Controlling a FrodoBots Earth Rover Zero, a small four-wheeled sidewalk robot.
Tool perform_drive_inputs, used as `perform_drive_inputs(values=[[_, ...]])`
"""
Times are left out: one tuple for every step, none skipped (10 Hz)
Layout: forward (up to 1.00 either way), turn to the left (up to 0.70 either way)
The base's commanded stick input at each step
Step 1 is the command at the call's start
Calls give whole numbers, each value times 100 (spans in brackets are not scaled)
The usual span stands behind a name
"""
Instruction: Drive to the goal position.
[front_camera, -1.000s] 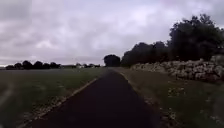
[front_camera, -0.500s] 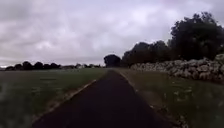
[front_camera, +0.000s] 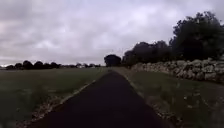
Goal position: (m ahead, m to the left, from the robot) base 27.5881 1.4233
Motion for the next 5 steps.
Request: perform_drive_inputs(values=[[50, 0], [50, 0], [50, 0], [50, 0], [64, 0]])
